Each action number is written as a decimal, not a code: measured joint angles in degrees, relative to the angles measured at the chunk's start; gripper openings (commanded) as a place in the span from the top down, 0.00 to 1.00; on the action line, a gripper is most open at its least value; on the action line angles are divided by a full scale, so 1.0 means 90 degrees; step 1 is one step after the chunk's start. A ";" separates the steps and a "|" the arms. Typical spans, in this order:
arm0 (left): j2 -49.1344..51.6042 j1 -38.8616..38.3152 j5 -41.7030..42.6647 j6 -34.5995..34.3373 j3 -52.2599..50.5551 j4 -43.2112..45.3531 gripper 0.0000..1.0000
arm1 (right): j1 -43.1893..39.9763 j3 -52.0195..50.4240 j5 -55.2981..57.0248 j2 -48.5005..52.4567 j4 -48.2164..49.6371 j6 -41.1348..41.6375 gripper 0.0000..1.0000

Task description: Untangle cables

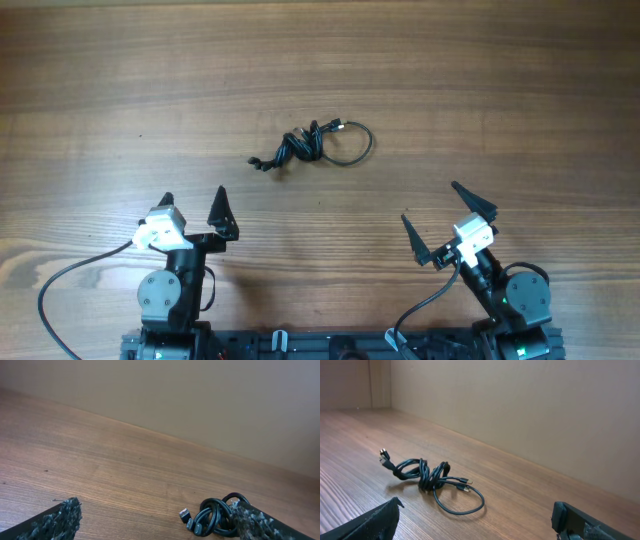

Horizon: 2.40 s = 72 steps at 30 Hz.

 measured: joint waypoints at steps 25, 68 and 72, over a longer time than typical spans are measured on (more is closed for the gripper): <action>0.5727 -0.0117 0.1846 0.0721 0.6676 -0.3616 0.00 | -0.0010 0.6113 -0.1326 0.4801 -0.3381 -0.0872 0.00; 1.1570 -0.1683 0.1052 0.0112 0.7475 -0.3354 0.96 | -0.0019 0.8949 -0.2001 0.8920 -0.6086 0.0495 0.00; 1.1543 -0.1647 0.1277 -0.0063 0.7475 -0.3434 0.96 | -0.0019 0.8949 -0.2001 0.8920 -0.6081 0.0692 0.00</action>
